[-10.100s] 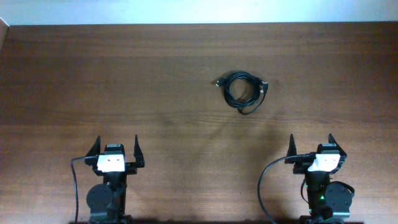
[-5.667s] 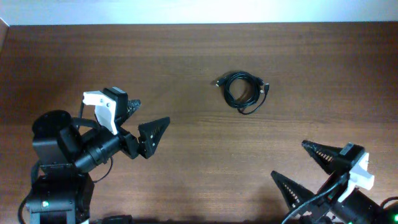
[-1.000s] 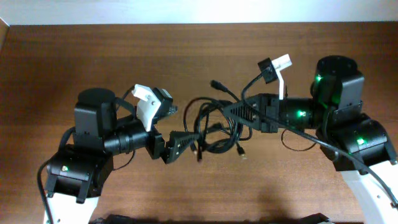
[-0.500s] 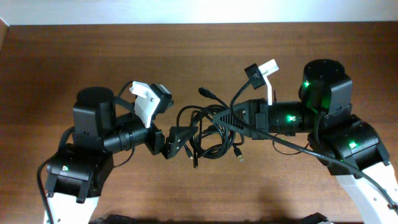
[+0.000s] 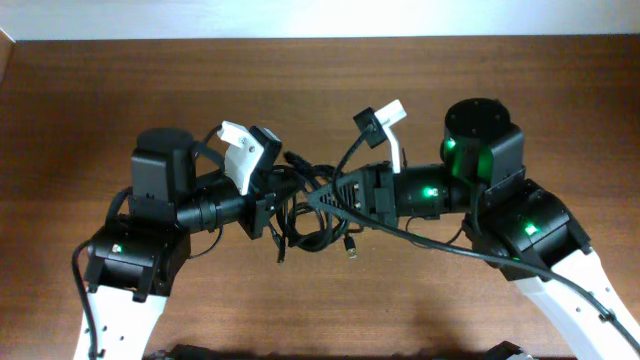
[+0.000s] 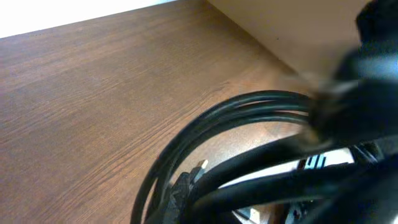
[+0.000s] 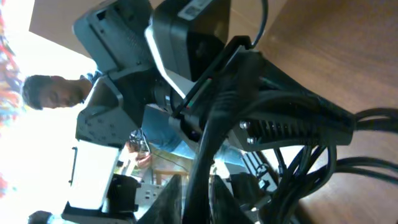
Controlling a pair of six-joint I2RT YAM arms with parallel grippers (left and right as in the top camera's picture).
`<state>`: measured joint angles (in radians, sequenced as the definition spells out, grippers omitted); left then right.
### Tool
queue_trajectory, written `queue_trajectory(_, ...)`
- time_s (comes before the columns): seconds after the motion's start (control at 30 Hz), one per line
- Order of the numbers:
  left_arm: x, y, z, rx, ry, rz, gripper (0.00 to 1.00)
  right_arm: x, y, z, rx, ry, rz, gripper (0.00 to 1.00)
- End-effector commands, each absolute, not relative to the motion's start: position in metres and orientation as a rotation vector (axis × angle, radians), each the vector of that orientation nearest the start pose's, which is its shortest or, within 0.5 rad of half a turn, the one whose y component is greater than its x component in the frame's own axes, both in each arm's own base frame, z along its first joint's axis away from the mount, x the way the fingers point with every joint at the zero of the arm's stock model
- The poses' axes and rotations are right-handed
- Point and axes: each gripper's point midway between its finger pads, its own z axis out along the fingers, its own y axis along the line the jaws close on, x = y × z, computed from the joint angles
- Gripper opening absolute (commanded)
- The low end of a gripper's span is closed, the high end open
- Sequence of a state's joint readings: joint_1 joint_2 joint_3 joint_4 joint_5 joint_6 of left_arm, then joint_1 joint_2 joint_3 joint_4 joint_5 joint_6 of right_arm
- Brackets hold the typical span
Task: Untangle cables
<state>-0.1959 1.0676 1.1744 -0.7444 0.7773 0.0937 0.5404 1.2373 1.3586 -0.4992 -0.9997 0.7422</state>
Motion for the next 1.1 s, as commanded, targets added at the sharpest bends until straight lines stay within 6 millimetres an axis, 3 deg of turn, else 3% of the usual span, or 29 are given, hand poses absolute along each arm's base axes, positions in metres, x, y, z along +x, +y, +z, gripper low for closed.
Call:
queue_trajectory(0.0, 0.259, -0.175, 0.317, 0.73, 1.994, -0.914, 0.05, 0.209, 0.296, 0.383, -0.593, 2.157, 1.722, 0.62)
queue_trajectory(0.13, 0.252, -0.171, 0.328, 0.729, 1.957, -0.894, 0.06, 0.23, 0.293, 0.354, -0.516, 2.247, 1.583, 0.66)
queue_trajectory(0.27, 0.245, -0.157, 0.345, 0.696, 1.901, -0.841, 0.08, 0.257, 0.263, 0.34, -0.385, 2.296, 1.501, 0.66)
queue_trajectory(0.4, 0.24, -0.14, 0.36, 0.648, 1.853, -0.777, 0.1, 0.266, 0.24, 0.319, -0.31, 2.381, 1.381, 0.66)
queue_trajectory(0.6, 0.236, -0.139, 0.364, 0.649, 1.838, -0.769, 0.15, 0.281, 0.22, 0.293, -0.174, 2.469, 1.152, 0.65)
queue_trajectory(0.63, 0.236, -0.139, 0.363, 0.649, 1.839, -0.769, 0.18, 0.281, 0.217, 0.289, -0.155, 2.49, 1.123, 0.65)
queue_trajectory(0.7, 0.236, -0.139, 0.363, 0.648, 1.842, -0.771, 0.41, 0.278, 0.206, 0.273, -0.096, 2.567, 1.033, 0.65)
queue_trajectory(0.73, 0.237, -0.138, 0.363, 0.62, 1.855, -0.776, 0.45, 0.273, 0.2, 0.262, -0.081, 2.623, 0.982, 0.65)
queue_trajectory(0.8, 0.261, -0.111, 0.355, 0.282, 1.977, -0.71, 0.47, 0.262, 0.196, 0.247, -0.095, 2.711, 0.949, 0.65)
queue_trajectory(0.83, 0.267, -0.1, 0.353, 0.139, 2.007, -0.693, 0.55, 0.257, 0.196, 0.238, -0.149, 2.748, 0.929, 0.65)
queue_trajectory(0.9, 0.27, -0.098, 0.354, 0.052, 2.011, -0.725, 0.63, 0.247, 0.212, 0.219, -0.377, 2.793, 0.898, 0.65)
queue_trajectory(0.97, 0.274, -0.09, 0.353, -0.04, 2.02, -0.713, 0.62, 0.238, 0.234, 0.199, -0.641, 2.794, 0.866, 0.65)
queue_trajectory(1.07, 0.278, -0.079, 0.349, -0.146, 2.027, -0.673, 0.68, 0.243, 0.255, 0.162, -0.758, 2.837, 0.755, 0.66)
